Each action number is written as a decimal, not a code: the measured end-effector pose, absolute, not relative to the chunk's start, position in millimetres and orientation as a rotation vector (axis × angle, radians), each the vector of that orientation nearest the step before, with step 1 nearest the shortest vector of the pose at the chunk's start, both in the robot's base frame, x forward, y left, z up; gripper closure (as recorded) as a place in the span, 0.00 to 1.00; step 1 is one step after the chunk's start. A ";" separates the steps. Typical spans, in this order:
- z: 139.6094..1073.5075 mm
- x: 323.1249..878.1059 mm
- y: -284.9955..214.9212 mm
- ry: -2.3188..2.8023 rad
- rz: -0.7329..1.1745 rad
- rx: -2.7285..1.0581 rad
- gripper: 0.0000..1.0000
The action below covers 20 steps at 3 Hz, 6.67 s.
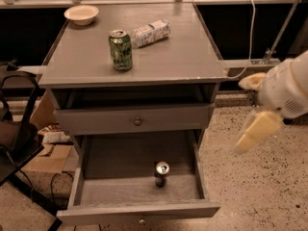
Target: Pick redbull can from middle drawer and place on counter
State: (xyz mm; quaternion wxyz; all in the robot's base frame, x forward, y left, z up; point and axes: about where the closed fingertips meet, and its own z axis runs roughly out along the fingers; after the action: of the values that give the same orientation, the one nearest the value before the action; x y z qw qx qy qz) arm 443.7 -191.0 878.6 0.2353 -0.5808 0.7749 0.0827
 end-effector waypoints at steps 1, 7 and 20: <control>805.0 443.7 -173.3 2.034 0.447 -1.468 0.00; 632.1 522.2 -129.9 1.725 0.609 -1.068 0.00; 979.3 653.9 -185.5 1.714 0.670 -0.896 1.00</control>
Offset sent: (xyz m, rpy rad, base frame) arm 0.0924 0.0147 -0.1891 0.6269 -0.2352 -0.2270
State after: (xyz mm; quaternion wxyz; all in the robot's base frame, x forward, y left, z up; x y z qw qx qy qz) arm 653.9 -185.5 979.3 0.5202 -0.3739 0.7151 0.2797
